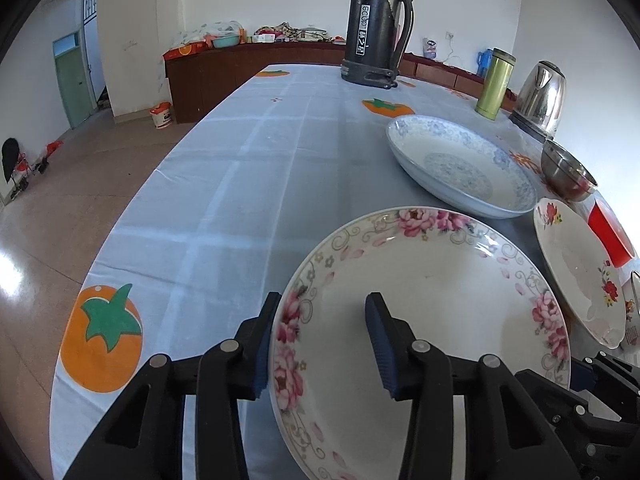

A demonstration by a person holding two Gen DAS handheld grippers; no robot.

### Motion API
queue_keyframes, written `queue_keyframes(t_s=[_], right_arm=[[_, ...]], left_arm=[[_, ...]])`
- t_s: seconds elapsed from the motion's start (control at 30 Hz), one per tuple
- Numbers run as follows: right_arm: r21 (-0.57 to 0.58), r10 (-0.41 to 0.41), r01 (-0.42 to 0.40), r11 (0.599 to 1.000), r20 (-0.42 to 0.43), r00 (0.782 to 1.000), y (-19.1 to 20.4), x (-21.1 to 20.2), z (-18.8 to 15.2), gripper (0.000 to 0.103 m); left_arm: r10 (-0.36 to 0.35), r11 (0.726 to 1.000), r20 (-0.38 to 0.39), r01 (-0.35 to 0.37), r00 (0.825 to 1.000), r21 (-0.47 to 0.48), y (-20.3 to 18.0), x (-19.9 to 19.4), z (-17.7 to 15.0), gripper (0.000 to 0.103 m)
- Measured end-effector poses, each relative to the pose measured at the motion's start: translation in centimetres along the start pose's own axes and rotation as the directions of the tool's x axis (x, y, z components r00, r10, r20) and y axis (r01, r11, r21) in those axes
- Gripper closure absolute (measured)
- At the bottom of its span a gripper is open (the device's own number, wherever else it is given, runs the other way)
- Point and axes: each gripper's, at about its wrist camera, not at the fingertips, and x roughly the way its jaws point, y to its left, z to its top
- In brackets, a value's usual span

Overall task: Organize plates and bowls
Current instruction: 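Move the left tool to the pink-rimmed floral plate and grip its rim, then lift the floral plate with the left tool onto the blue-patterned plate and release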

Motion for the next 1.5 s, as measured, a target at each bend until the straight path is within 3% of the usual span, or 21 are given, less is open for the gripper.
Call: queue_keyframes(t_s=[0.3, 0.6, 0.93, 1.23, 1.5], right_arm=[[0.006, 0.011, -0.011, 1.000, 0.005, 1.000, -0.1, -0.3, 0.0, 0.074], [0.026, 0.010, -0.013, 1.000, 0.082, 0.997, -0.6, -2.7, 2.8, 0.074], [0.109, -0.063, 0.047, 0.993, 0.143, 0.988, -4.5, -2.8, 7.6, 0.074], [0.203, -0.107, 0.082, 0.976, 0.116, 0.987, -7.8, -0.4, 9.9, 0.074], [0.232, -0.164, 0.137, 0.963, 0.101, 0.981, -9.1, 0.6, 11.2, 0.074]], left_arm=[[0.001, 0.999, 0.043, 0.001, 0.999, -0.035, 0.2, -1.6, -0.3, 0.058], [0.004, 1.000, 0.110, -0.003, 0.994, -0.012, -1.2, -2.6, 3.0, 0.058], [-0.050, 0.999, 0.147, 0.048, 0.988, 0.017, -4.9, 1.3, 8.0, 0.058], [-0.061, 0.997, 0.146, 0.055, 0.987, 0.048, -7.0, 4.9, 11.3, 0.058], [-0.048, 0.997, 0.106, 0.042, 0.993, 0.063, -8.1, 8.0, 12.2, 0.058]])
